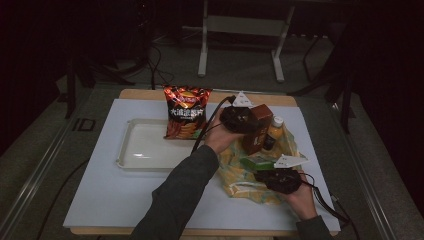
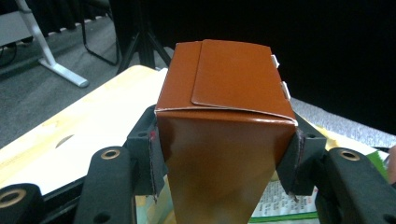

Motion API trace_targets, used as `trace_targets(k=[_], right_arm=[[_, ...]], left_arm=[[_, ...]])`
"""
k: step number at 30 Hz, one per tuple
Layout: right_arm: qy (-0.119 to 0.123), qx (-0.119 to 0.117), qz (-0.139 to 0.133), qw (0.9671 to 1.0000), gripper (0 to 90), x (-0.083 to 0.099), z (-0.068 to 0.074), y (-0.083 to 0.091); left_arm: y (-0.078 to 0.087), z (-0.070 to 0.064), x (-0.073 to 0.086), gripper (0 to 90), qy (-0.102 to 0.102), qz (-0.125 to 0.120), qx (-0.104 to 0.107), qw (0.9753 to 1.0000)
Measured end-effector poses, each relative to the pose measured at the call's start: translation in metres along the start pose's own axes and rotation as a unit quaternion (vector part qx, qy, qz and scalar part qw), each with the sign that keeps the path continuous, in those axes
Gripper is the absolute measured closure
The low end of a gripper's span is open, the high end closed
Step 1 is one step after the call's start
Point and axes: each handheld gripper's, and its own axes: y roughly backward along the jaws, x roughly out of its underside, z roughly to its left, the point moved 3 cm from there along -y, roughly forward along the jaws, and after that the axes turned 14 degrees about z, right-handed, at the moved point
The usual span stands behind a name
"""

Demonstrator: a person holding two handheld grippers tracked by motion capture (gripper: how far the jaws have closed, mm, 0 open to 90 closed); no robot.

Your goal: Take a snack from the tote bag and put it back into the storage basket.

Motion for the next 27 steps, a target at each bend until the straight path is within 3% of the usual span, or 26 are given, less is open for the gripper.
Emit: trace_targets(k=[11, 27], right_arm=[[0.001, 0.0, 0.004, 1.0, 74.2, 0.0, 0.0, -0.003], [0.002, -0.004, 0.007, 1.0, 74.0, 0.001, 0.001, -0.004]], left_arm=[[0.027, -0.009, -0.005, 42.7, 0.005, -0.009, 0.002, 0.9999], [0.054, -0.026, -0.01, 42.7, -0.013, -0.013, 0.013, 0.9997]])
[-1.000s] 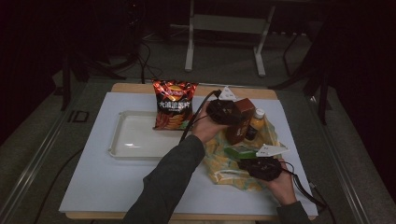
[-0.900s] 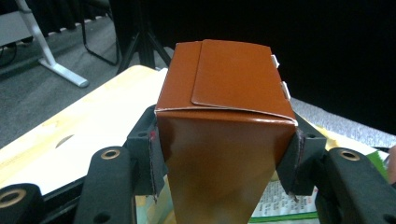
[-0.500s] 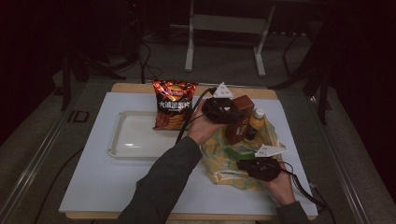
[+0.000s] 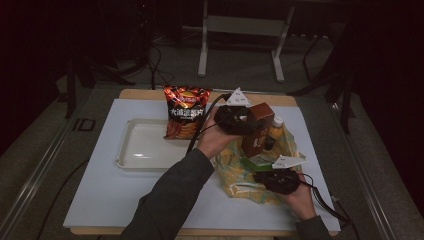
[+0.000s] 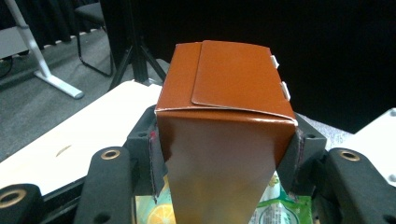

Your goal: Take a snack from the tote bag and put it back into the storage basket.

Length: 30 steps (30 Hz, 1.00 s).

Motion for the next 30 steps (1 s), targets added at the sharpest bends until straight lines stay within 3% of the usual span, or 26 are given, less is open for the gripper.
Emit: trace_targets(k=[10, 19, 30], right_arm=[[-0.001, 0.001, 0.002, 1.0, 74.2, 0.0, 0.0, -0.001], [-0.001, -0.001, 0.003, 1.0, 74.7, 0.0, 0.001, -0.002], [-0.001, 0.0, 0.003, 1.0, 74.8, 0.001, 0.0, -0.002]], left_arm=[[0.017, -0.007, -0.001, 42.7, -0.004, -0.009, 0.007, 0.9999], [0.028, -0.022, 0.002, 42.7, -0.017, -0.006, 0.015, 0.9997], [0.039, -0.022, 0.008, 42.7, -0.018, -0.007, 0.017, 0.9997]])
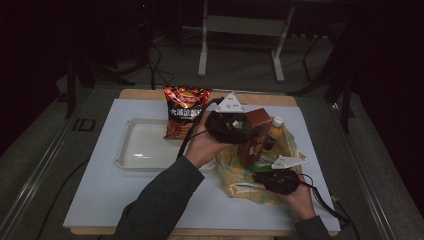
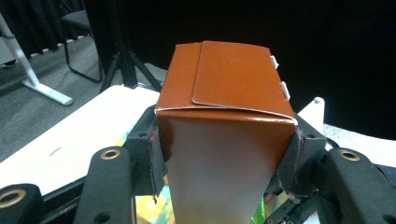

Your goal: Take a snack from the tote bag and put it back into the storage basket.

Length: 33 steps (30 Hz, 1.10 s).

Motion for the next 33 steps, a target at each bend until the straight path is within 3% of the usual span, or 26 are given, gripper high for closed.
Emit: trace_targets(k=[13, 33], right_arm=[[0.0, 0.0, 0.002, 1.0, 74.8, 0.001, 0.0, -0.001], [0.001, 0.0, 0.005, 1.0, 74.8, 0.001, -0.001, -0.002]], left_arm=[[0.013, 0.003, 0.014, 42.7, 0.007, -0.002, 0.01, 0.9999], [0.04, 0.015, 0.027, 42.7, 0.011, -0.006, -0.009, 0.9999]])
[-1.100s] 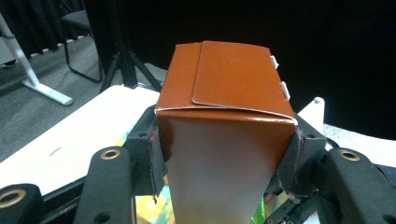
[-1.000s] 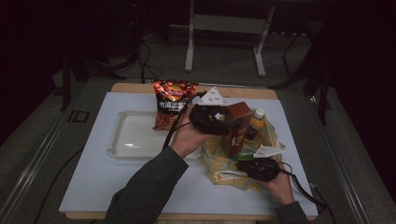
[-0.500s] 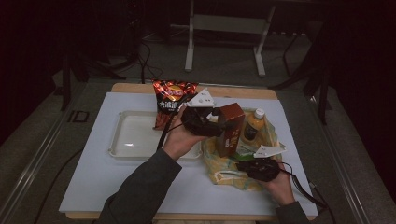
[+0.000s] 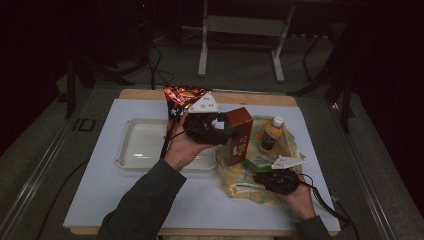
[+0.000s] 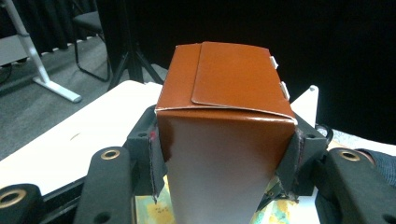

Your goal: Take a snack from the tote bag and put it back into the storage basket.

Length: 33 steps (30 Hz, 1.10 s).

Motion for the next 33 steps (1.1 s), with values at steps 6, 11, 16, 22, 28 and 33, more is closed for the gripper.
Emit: trace_targets(k=[6, 11, 16, 22, 28, 33], right_arm=[[0.001, 0.0, 0.0, 1.0, 74.8, 0.0, 0.0, 0.0], [0.001, 0.0, 0.001, 1.0, 74.8, 0.0, 0.0, 0.0], [0.001, 0.001, 0.001, 1.0, 74.8, 0.001, 0.0, 0.0], [0.001, 0.0, 0.002, 1.0, 74.8, 0.001, 0.0, 0.0], [0.002, 0.0, 0.002, 1.0, 74.8, 0.001, 0.0, 0.0], [0.002, 0.0, 0.002, 1.0, 74.8, 0.001, 0.0, -0.001]], left_arm=[[0.002, 0.003, 0.003, 42.7, -0.004, 0.005, -0.006, 1.0], [0.006, 0.007, 0.007, 42.7, -0.004, 0.005, -0.009, 0.9999], [0.009, 0.011, 0.009, 42.7, -0.003, 0.006, -0.015, 0.9999], [0.014, 0.017, 0.015, 42.7, -0.002, 0.003, -0.017, 0.9999], [0.016, 0.023, 0.02, 42.7, -0.003, 0.003, -0.019, 0.9998], [0.019, 0.028, 0.025, 42.7, -0.003, 0.007, -0.027, 0.9996]])
